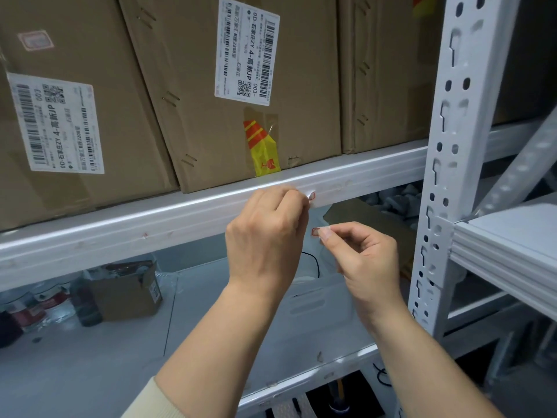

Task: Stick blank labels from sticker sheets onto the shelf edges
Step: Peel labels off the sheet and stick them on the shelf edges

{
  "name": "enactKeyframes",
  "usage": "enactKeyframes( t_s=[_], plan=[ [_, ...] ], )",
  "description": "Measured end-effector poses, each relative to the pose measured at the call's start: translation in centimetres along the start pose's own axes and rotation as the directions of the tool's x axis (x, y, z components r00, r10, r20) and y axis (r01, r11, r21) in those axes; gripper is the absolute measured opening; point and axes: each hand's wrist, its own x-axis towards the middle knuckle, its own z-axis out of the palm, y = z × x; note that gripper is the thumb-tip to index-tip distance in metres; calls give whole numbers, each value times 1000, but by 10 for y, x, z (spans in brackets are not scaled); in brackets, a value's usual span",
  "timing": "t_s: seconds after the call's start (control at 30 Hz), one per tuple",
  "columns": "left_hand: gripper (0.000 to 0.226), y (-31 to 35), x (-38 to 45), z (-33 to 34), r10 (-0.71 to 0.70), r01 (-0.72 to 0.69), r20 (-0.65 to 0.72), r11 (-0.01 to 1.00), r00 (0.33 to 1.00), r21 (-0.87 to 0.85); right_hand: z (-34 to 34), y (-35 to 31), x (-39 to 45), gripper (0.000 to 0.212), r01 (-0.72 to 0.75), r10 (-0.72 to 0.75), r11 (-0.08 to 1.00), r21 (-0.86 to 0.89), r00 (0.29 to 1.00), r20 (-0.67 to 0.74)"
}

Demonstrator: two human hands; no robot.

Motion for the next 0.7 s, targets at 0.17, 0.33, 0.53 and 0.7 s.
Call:
enactKeyframes(
  t_s=[0.17,0.33,0.53,0.7],
  plan=[
    [30,-1,0,0,-8,8,28,1000,1000,12,0,-1,1,8,3,-3,1000,2,1000,-1],
    [30,-1,-2,1,20,-20,14,1000,1000,-7,-1,-1,1,7,1,-1,1000,3,1000,7],
    [39,2,-3,4,-60,54,-36,985,998,-166,-2,0,1,6,-1,1,1000,22,1000,5],
    [45,0,-6,6,-145,137,-9,952,989,-274,-3,0,1,8,3,-3,1000,22,1000,4]
  ],
)
